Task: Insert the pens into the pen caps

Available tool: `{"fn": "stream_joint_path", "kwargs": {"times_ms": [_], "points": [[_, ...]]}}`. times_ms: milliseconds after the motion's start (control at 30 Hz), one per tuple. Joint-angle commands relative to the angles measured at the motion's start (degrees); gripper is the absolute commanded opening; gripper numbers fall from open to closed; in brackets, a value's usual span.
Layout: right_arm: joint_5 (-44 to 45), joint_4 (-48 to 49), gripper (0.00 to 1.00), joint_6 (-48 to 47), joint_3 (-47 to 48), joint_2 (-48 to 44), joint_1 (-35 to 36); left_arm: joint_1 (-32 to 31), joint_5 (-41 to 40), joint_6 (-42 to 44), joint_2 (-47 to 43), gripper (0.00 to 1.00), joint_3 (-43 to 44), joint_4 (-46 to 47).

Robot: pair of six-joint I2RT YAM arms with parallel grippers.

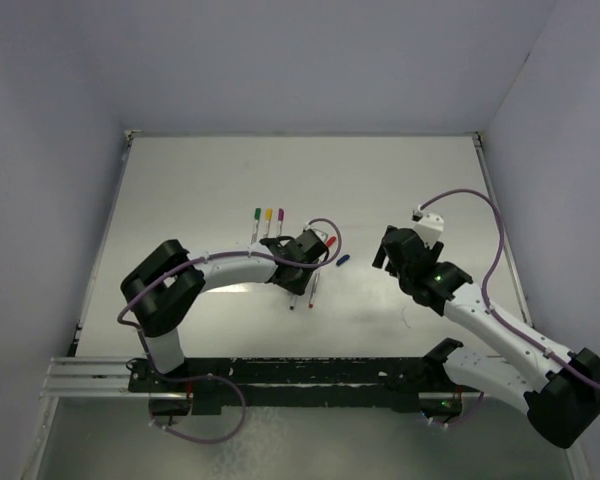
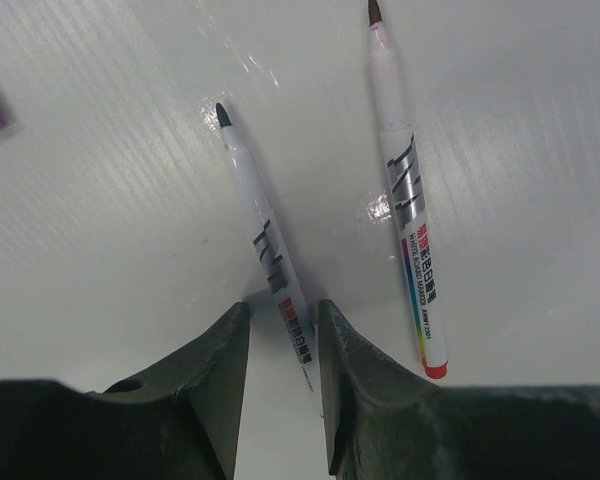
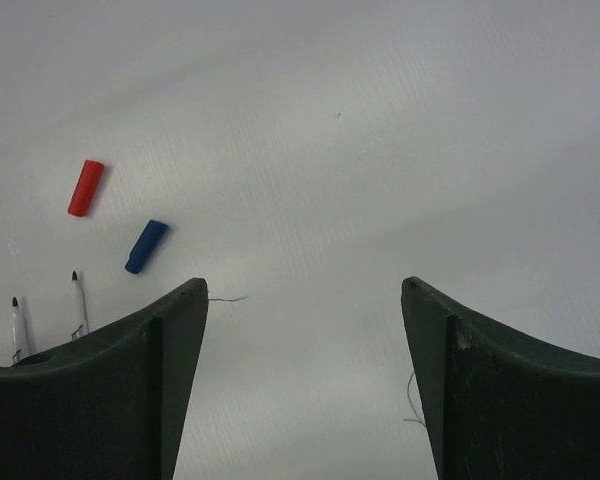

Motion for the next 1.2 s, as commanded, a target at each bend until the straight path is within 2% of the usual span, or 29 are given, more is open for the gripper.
{"fn": "stream_joint_path", "kwargs": {"times_ms": [0, 167, 333, 533, 667, 800, 1000, 1167], "points": [[0.0, -0.4, 0.80, 1.0, 3.1, 0.4, -0.2, 0.0, 1.1, -1.2, 1.4, 0.35, -2.4, -2.6], [-0.8, -0.9, 0.79, 1.0, 3.7, 1.2, -0.2, 0.0, 2.1, -1.2, 4.3, 0.23, -2.9, -1.7], [-1.5, -1.1, 0.79, 1.1, 3.7, 2.4, -0.2, 0.1, 3.1, -0.5, 5.7, 0.00, -3.3, -1.1], [-4.6, 0.0, 0.77, 2.1, 4.5, 5.9, -0.2, 0.1, 2.4, -0.3, 5.4, 0.00, -3.8, -0.7], [-5.5, 1.5, 0.63, 2.2, 5.2, 9.0, -0.2, 0.3, 1.5, -0.6, 1.1, 0.00, -5.3, 0.7], [-7.6, 3.4, 0.46, 1.7, 6.7, 12.5, -0.2, 0.3, -0.5, -0.8, -6.9, 0.00, -6.6, 0.9], [-10.3, 6.2, 0.46, 1.8, 9.9, 19.0, -0.2, 0.5, -6.1, -1.2, -17.9, 0.00, -7.7, -3.7], [-13.7, 7.5, 0.50, 3.2, 13.1, 26.1, -0.1, 0.9, -6.8, -2.4, -22.8, 0.00, -8.0, -7.8]]}}
